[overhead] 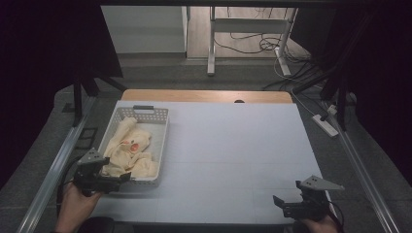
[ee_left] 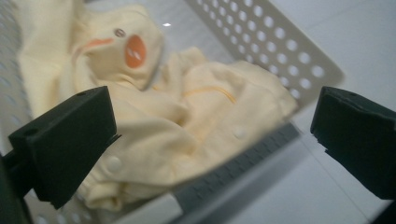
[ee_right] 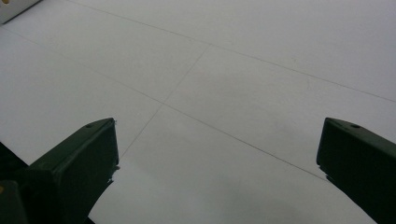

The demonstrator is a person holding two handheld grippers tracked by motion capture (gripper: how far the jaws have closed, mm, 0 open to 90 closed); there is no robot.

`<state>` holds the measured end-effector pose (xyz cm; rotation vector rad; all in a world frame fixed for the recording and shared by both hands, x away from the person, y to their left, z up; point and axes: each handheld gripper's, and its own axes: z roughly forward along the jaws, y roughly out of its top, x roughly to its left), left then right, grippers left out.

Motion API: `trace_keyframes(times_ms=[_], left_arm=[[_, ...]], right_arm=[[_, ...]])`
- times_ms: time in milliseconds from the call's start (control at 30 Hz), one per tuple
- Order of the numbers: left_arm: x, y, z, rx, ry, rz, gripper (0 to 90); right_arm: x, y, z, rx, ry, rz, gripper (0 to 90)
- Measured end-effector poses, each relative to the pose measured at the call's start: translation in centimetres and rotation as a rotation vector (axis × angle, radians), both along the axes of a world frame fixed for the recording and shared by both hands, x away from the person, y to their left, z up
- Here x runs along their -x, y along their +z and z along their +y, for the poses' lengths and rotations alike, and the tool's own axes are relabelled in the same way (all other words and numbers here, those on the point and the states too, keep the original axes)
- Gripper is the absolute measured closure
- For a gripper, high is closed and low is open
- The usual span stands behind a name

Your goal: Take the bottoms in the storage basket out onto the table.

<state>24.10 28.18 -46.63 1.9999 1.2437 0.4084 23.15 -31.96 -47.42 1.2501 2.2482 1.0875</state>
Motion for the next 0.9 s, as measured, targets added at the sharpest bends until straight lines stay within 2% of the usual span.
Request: trace_keyframes(times_ms=[100,133,167,267,367,467,533,767,800,833,900], left_arm=[[-0.7,0.0,0.0,-0.003,0.008,-0.002,0.0],[-1.2,0.1,0.1,0.006,0.017,0.018,0.0],[-1.2,0.1,0.1,0.006,0.017,0.018,0.0],[-2.1,0.4,0.2,-0.001,-0.002,0.058,0.0],[-2.5,0.5,0.4,-0.004,-0.022,0.071,0.0],[-3.2,0.5,0.4,-0.020,-0.021,0.088,0.0],[-3.9,0.4,0.3,-0.051,-0.015,0.106,0.0],[-5.6,0.5,0.3,-0.094,-0.012,0.139,0.0],[-6.2,0.6,0.4,-0.108,-0.010,0.155,0.0],[-6.2,0.6,0.4,-0.108,-0.010,0.155,0.0],[-7.2,0.5,0.5,-0.120,-0.008,0.192,0.0]], right_arm=[[0.0,0.0,0.0,-0.002,-0.003,0.003,0.0],[0.0,0.0,0.0,-0.002,-0.003,0.003,0.0],[0.0,0.0,0.0,-0.002,-0.003,0.003,0.0],[0.0,0.0,0.0,0.001,-0.003,0.004,0.0],[-0.1,0.0,0.0,0.002,-0.003,0.004,0.0],[-0.1,0.0,0.1,0.007,-0.001,0.007,0.0],[-0.1,0.0,0.1,0.009,0.000,0.008,0.0],[-0.1,-0.1,0.1,0.012,0.001,0.011,0.0],[-0.1,-0.1,0.1,0.012,0.001,0.011,0.0],[-0.1,-0.1,0.1,0.012,0.001,0.011,0.0],[-0.1,-0.1,0.1,0.011,0.002,0.011,0.0]])
